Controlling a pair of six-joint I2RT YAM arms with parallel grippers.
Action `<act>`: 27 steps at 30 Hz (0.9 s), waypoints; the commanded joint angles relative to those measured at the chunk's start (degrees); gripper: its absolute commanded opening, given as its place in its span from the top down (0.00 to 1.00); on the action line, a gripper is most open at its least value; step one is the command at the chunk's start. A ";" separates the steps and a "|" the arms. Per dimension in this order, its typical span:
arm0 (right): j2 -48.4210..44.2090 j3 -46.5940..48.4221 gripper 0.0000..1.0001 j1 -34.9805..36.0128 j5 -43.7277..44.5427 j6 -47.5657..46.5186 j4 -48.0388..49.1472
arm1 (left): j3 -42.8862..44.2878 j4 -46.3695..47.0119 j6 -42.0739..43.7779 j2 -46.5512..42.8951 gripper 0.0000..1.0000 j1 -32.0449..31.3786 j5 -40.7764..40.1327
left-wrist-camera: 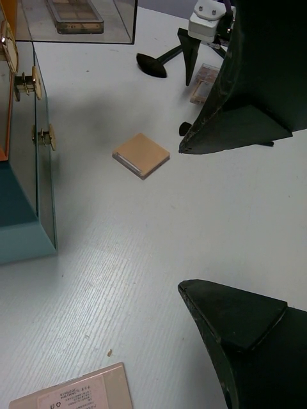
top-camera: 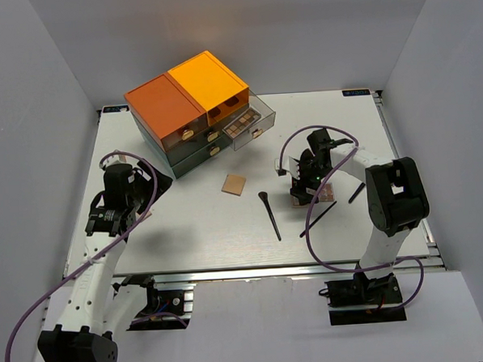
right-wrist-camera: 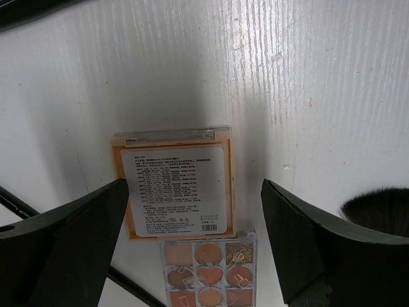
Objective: Organize the makeup
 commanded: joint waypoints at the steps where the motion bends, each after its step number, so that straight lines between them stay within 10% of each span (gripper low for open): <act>1: -1.22 0.49 0.11 0.39 -0.81 2.26 -0.76 | -0.51 0.00 0.03 -1.53 0.11 0.35 0.49; 27: -4.92 -2.93 0.11 0.30 1.30 5.34 2.32 | -2.71 1.15 -0.06 -2.14 0.11 0.79 2.60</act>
